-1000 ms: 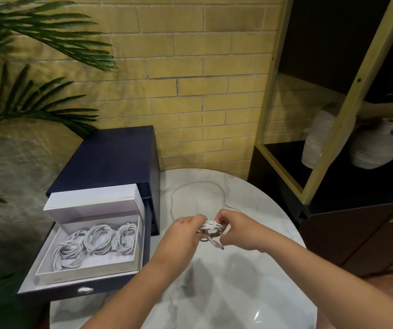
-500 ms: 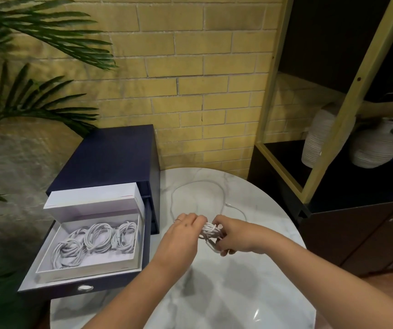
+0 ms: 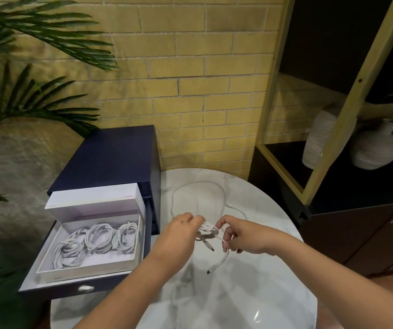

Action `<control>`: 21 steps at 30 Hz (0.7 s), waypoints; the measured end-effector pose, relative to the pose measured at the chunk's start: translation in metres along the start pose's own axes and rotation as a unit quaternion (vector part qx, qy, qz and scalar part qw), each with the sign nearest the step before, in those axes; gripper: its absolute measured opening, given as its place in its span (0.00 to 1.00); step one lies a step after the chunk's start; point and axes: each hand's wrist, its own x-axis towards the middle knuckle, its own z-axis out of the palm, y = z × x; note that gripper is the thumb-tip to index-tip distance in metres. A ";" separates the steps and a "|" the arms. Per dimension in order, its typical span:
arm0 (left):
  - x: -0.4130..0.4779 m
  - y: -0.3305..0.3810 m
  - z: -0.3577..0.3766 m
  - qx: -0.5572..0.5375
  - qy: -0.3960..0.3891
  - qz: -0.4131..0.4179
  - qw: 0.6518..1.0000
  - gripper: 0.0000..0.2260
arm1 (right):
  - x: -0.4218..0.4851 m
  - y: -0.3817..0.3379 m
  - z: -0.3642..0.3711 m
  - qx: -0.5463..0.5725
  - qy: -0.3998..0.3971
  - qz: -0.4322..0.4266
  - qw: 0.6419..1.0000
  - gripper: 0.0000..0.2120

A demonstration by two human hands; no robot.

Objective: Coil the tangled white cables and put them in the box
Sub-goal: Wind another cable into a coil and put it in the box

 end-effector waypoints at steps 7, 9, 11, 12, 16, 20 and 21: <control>0.000 -0.006 0.004 -0.341 -0.069 -0.193 0.918 0.04 | 0.009 0.008 0.006 -0.216 0.231 -0.117 0.941 0.08; 0.000 -0.004 0.006 -0.462 -0.065 -0.235 0.853 0.05 | 0.012 0.009 0.010 -0.137 0.257 -0.120 0.949 0.06; 0.000 -0.001 0.008 -0.538 -0.046 -0.266 0.799 0.04 | 0.014 0.007 0.015 0.016 0.277 -0.095 0.956 0.05; -0.001 0.001 0.009 -0.560 -0.031 -0.277 0.780 0.04 | 0.015 0.006 0.017 0.104 0.278 -0.085 0.951 0.05; -0.004 0.008 0.014 -0.588 0.027 -0.299 0.751 0.05 | 0.018 0.002 0.032 0.349 0.251 -0.051 0.901 0.04; -0.007 0.011 0.017 -0.599 0.030 -0.279 0.750 0.04 | 0.020 -0.001 0.040 0.344 0.256 -0.039 0.903 0.15; -0.007 0.011 0.017 -0.603 0.030 -0.276 0.748 0.04 | 0.020 -0.002 0.039 0.357 0.251 -0.036 0.899 0.15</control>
